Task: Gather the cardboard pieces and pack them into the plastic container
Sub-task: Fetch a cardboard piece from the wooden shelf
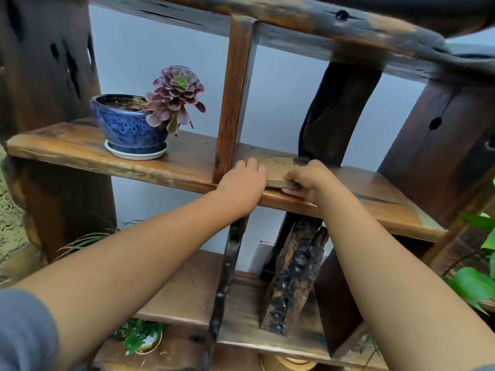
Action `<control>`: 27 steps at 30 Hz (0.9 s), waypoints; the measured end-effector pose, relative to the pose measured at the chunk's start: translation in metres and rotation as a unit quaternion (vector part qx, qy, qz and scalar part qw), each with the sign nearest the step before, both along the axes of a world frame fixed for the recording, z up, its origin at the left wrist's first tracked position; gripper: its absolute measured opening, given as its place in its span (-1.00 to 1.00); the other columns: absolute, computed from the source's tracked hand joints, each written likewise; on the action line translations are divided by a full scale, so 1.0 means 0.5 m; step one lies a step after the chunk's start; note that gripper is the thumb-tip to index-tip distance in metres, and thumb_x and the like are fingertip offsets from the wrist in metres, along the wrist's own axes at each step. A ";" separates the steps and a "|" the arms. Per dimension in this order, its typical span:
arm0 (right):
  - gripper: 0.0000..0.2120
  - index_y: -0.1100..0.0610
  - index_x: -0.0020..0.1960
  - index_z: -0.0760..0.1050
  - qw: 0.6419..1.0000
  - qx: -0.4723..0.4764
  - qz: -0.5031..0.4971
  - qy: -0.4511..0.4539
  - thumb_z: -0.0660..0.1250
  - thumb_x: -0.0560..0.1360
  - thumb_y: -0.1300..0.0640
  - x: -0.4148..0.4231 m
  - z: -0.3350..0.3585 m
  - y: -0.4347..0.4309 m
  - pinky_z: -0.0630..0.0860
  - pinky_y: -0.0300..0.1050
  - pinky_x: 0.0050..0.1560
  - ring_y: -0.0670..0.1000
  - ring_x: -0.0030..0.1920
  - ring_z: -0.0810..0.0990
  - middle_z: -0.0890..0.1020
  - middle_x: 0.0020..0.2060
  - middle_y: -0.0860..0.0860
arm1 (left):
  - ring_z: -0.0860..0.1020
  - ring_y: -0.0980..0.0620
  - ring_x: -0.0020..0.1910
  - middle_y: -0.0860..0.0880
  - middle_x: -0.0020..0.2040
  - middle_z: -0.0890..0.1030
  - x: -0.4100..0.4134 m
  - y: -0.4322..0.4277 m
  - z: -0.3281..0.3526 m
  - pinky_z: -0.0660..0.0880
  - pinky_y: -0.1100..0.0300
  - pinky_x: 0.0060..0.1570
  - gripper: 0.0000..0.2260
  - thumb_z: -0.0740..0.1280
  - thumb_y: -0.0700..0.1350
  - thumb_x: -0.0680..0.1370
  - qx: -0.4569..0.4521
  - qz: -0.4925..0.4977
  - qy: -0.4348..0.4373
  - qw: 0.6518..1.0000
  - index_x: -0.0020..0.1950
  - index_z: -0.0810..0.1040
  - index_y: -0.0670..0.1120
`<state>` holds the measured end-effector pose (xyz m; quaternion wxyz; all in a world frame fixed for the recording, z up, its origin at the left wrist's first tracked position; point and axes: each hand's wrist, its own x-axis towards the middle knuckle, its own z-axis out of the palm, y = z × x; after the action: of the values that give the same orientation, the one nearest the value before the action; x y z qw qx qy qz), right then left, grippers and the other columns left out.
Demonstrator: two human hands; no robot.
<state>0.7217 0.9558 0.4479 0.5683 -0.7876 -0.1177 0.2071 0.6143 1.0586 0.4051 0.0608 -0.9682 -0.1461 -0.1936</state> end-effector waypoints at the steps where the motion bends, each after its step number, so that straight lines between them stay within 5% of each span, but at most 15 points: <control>1: -0.63 0.28 0.25 0.37 1.000 0.008 -0.004 0.007 0.38 0.49 0.39 -0.003 -0.006 -0.003 0.70 -0.01 -0.22 0.20 -0.03 0.58 0.45 0.18 0.23 | 0.44 -0.21 0.19 -0.22 0.23 0.41 -0.005 -0.001 -0.005 0.51 -0.02 0.05 -0.56 0.38 -0.28 0.46 0.000 -0.004 -0.008 1.000 0.30 0.36 -0.22; 8: -0.64 0.34 0.26 0.41 0.996 0.071 -0.041 -0.016 0.34 0.48 0.44 -0.061 -0.044 -0.053 0.66 -0.12 -0.36 0.21 0.03 0.64 0.56 0.17 0.28 | 0.41 -0.20 0.19 -0.21 0.22 0.39 -0.063 -0.014 -0.018 0.51 -0.05 0.04 -0.66 0.26 -0.04 0.58 -0.044 -0.056 -0.054 0.996 0.27 0.40 -0.21; 12: -0.63 0.16 0.21 0.38 0.989 0.067 -0.100 -0.090 0.37 0.47 0.37 -0.108 -0.087 -0.149 0.66 0.06 0.01 0.15 0.10 0.64 0.59 0.17 0.17 | 0.39 -0.21 0.22 -0.20 0.23 0.38 -0.084 -0.036 -0.040 0.46 -0.12 0.18 -0.58 0.25 0.08 0.58 -0.168 -0.074 -0.098 0.978 0.30 0.39 -0.20; 16: -0.58 0.10 0.27 0.39 0.985 0.060 -0.137 -0.091 0.41 0.47 0.31 -0.182 -0.142 -0.265 0.59 0.14 0.18 0.08 0.13 0.62 0.61 0.15 0.09 | 0.49 -0.15 0.21 -0.13 0.29 0.44 -0.108 -0.091 -0.087 0.51 -0.02 0.12 -0.48 0.32 0.08 0.55 -0.429 -0.079 -0.091 0.895 0.41 0.30 -0.13; 20: -0.55 0.05 0.28 0.39 0.987 0.032 -0.127 -0.091 0.42 0.45 0.28 -0.273 -0.227 -0.372 0.56 0.18 0.21 0.08 0.13 0.61 0.61 0.11 0.06 | 0.63 -0.07 0.07 -0.08 0.23 0.57 -0.169 -0.185 -0.134 0.67 0.06 -0.17 -0.61 0.36 -0.09 0.57 -0.714 -0.086 -0.011 0.695 0.36 0.34 -0.07; 24: -0.51 0.06 0.33 0.37 0.984 -0.026 -0.144 -0.101 0.39 0.46 0.30 -0.379 -0.308 -0.480 0.47 0.04 0.30 0.01 0.19 0.55 0.57 0.17 -0.02 | 0.62 -0.05 0.07 -0.07 0.16 0.59 -0.231 -0.294 -0.217 0.66 0.07 -0.20 -0.73 0.37 -0.15 0.57 -0.712 -0.077 0.038 0.697 0.22 0.39 -0.04; 27: -0.47 0.09 0.41 0.34 0.982 -0.063 -0.151 -0.094 0.33 0.48 0.35 -0.472 -0.362 -0.570 0.43 -0.06 0.30 -0.04 0.21 0.48 0.51 0.17 -0.08 | 0.59 0.09 -0.02 -0.03 0.10 0.63 -0.287 -0.396 -0.281 0.52 0.26 -0.21 -0.81 0.39 -0.16 0.55 -0.691 -0.086 0.049 0.716 0.11 0.46 -0.01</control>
<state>0.4859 0.6707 0.2671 0.5291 -0.8462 -0.0371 0.0511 0.4707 0.8608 0.2645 -0.6348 -0.7575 -0.1522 0.0043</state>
